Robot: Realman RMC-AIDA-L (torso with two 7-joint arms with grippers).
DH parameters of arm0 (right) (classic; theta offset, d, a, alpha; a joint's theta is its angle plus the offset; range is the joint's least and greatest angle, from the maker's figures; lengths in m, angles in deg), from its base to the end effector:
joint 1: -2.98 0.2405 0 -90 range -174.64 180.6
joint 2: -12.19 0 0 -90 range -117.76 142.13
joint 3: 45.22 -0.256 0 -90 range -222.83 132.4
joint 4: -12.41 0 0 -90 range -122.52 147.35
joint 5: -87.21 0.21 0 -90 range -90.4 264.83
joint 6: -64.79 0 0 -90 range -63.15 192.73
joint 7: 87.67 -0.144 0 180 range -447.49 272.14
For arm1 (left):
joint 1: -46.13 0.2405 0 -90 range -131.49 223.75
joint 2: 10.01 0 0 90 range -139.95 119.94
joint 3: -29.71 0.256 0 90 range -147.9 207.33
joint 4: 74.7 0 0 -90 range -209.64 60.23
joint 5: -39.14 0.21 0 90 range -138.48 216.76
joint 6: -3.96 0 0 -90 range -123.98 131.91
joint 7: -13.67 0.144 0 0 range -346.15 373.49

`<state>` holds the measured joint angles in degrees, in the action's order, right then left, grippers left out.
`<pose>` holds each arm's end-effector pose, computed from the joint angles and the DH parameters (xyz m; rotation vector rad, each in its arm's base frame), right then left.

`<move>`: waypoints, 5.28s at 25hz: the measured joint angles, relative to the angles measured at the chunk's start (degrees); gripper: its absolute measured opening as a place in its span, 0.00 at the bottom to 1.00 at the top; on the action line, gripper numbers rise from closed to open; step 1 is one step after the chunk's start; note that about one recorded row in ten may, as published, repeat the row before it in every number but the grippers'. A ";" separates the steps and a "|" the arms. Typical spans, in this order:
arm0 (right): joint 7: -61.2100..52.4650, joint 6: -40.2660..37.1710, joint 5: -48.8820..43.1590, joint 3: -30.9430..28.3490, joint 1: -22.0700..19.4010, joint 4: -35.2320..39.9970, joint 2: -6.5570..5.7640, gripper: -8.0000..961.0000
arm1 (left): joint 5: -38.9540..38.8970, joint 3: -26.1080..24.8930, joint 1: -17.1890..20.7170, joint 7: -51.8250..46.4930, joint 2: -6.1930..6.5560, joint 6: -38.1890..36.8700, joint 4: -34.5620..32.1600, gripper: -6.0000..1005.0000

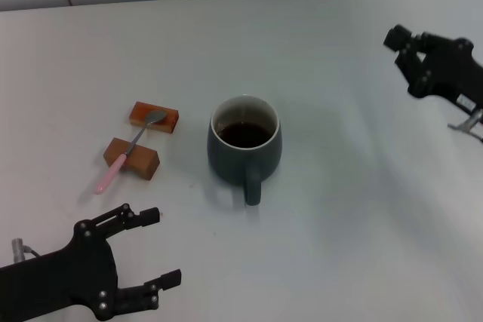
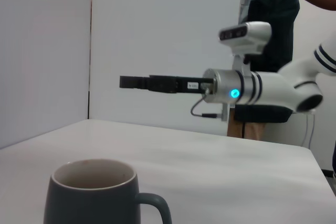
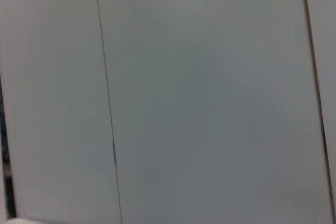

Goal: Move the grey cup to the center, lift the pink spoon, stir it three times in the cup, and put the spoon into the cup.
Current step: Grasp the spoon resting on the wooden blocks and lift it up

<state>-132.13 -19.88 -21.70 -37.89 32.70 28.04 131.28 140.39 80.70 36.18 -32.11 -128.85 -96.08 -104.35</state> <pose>0.2985 0.3276 0.0036 -2.1192 0.4616 0.9531 -0.3160 0.1975 -0.0246 -2.7053 -0.2949 -0.8973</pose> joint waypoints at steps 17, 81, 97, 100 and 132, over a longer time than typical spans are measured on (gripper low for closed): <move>-35.14 -3.44 2.35 54.66 -9.95 33.46 0.73 0.10 | -0.01 -0.10 -0.55 -0.35 -0.07 0.65 0.03 0.86; -22.26 8.60 23.55 73.24 -27.80 40.54 0.80 0.86 | -3.46 -0.09 -0.24 0.66 -0.08 -0.03 3.87 0.86; -22.40 9.36 23.59 73.80 -27.57 40.32 0.69 0.86 | -20.79 -14.15 0.31 -17.37 0.45 -0.47 20.96 0.86; -22.46 9.36 23.59 73.80 -27.53 40.35 0.66 0.86 | -20.84 -15.48 0.27 -22.20 0.46 1.17 22.53 0.86; -22.28 9.35 23.29 73.80 -27.53 40.09 0.55 0.86 | -20.83 -16.98 0.21 -29.91 0.31 13.87 28.98 0.86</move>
<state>-154.41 -10.53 1.59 35.91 5.18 68.14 131.83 119.56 63.72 36.39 -62.02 -128.54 -82.21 -75.36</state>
